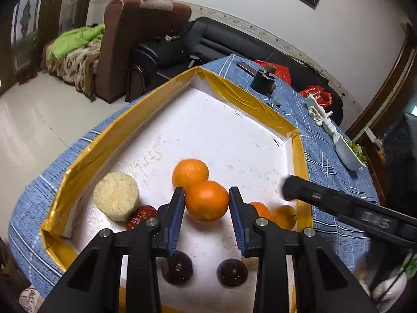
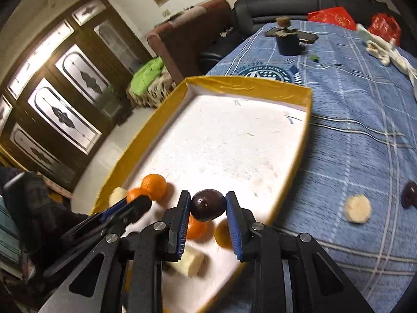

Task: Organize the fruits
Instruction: 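Carry the tangerine and plum into the tray and open both tools, then move both tools back toward the last plum and tangerine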

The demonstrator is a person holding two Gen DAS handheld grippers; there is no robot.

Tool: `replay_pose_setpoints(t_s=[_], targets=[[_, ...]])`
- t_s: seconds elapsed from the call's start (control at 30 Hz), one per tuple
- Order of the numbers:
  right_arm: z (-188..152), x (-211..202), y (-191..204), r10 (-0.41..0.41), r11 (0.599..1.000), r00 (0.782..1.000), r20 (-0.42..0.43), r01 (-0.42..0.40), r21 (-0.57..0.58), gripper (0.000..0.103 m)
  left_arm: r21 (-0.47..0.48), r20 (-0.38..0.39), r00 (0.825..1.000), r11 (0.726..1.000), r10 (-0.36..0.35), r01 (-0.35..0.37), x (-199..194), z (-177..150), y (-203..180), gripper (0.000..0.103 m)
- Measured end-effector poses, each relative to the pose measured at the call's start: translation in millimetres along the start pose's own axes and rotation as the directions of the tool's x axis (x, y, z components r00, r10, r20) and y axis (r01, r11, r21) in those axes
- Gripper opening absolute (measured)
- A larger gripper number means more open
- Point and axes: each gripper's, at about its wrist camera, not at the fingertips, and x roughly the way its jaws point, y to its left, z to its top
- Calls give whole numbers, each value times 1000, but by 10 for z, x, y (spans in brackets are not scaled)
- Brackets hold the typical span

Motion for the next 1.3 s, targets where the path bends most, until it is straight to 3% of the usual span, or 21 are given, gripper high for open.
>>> replay_pose_setpoints(t_s=[0.1,0.17,0.3,0.43,0.67,0.8,1.03,1.3], targets=[[50,178,64,-30,999,999,-27,30,-19,32,-30,-10,1000,1000,-9,9,-2,4,97,39],[61,261,77,-42,999,998,-36,41,-24,32,-53,-1,1000,998,-24,24,-49,14,169,52],[54,347,111,-59,998,997,-48,58,-37,32,-97,27,998,993,-60,62,-155,50,267,61],[39,315,112,-64,998,997,-29,64,-30,53,-107,58,996,992,-67,73,-259,71,265,75],[-41,58,39,-55,998,998,8,55,-11,54,-85,141,989,995,-47,59,-518,74,96,92],[-132,-181,-45,-61,998,997,47,62,-7,55,-9,176,984,999,-34,36,-638,38,-190,93],[-393,-692,-422,-138,990,983,121,137,21,61,161,119,992,985,44,-63,-565,-142,-822,93],[-742,-1268,-1090,-248,963,955,163,225,148,61,227,107,988,964,113,-135,-506,-309,-1216,93]])
